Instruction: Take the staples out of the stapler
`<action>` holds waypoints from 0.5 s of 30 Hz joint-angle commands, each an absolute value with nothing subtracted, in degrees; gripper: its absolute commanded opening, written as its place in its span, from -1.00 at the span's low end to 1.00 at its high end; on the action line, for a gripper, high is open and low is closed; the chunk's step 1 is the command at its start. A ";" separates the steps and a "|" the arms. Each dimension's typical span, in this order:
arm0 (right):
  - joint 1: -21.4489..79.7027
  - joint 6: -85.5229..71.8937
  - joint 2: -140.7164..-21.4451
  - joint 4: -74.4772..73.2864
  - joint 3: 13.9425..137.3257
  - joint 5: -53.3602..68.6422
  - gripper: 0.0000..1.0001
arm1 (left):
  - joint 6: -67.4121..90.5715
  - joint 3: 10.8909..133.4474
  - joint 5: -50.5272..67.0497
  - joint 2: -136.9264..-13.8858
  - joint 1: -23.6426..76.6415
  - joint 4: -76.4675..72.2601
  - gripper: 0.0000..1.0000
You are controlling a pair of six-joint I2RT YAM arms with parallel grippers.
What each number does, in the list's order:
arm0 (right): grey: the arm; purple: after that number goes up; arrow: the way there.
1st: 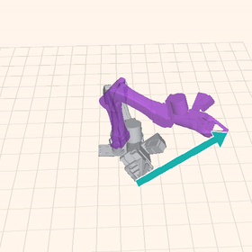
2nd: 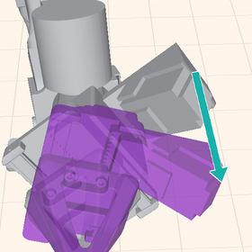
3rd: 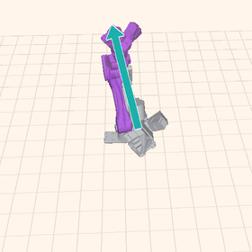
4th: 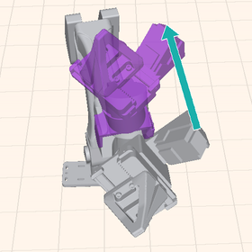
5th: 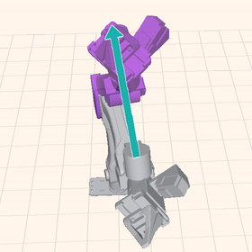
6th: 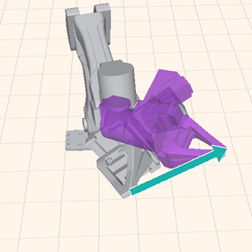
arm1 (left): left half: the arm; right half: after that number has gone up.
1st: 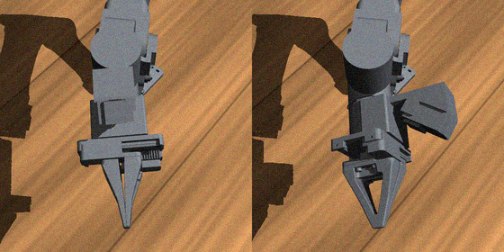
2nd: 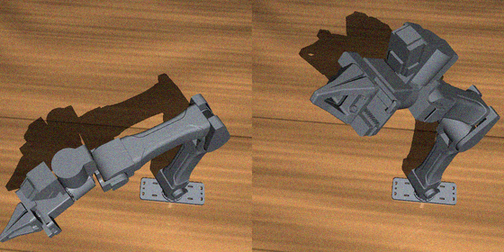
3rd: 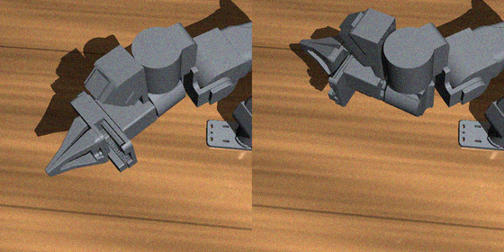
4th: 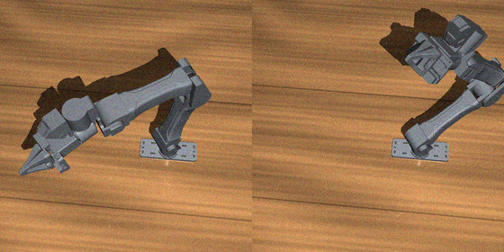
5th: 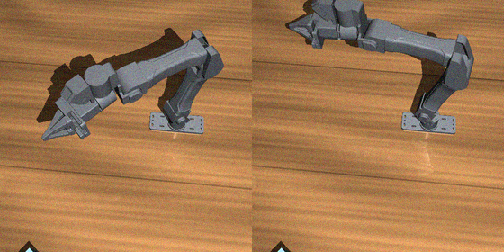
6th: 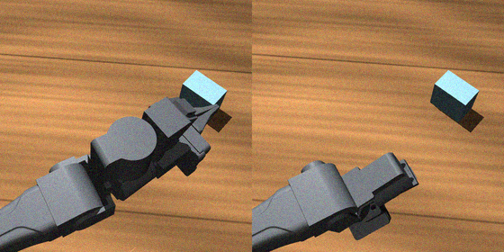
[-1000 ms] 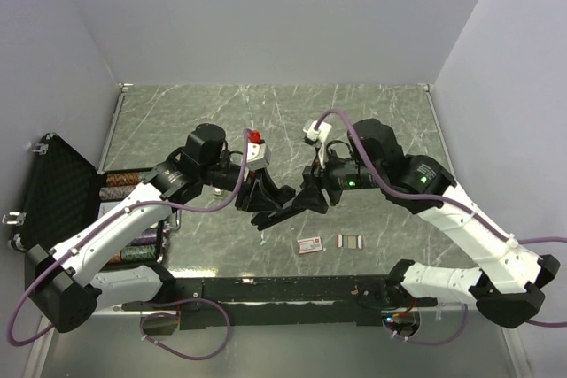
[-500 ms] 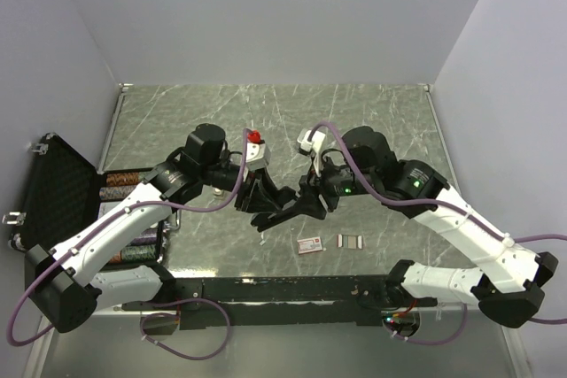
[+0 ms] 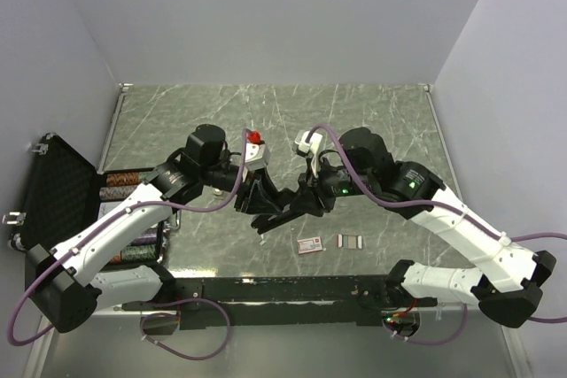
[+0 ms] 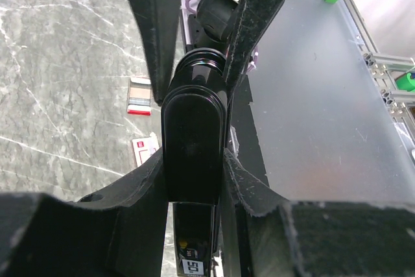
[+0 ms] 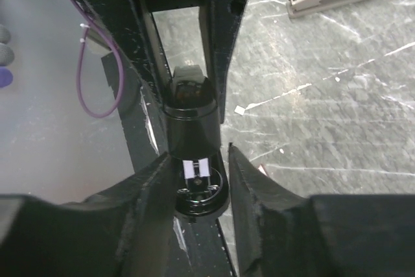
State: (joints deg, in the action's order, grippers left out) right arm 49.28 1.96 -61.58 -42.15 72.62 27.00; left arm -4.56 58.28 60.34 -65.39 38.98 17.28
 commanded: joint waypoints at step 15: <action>49.83 -3.07 -53.01 -33.31 59.16 26.98 -1.00 | 9.31 53.88 58.72 -56.52 39.11 -5.61 -0.99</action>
State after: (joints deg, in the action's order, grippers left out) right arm 49.58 -0.71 -55.99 -33.71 63.42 28.45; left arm 2.48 52.99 59.11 -62.35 39.16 9.56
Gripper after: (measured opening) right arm 0.162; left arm 0.364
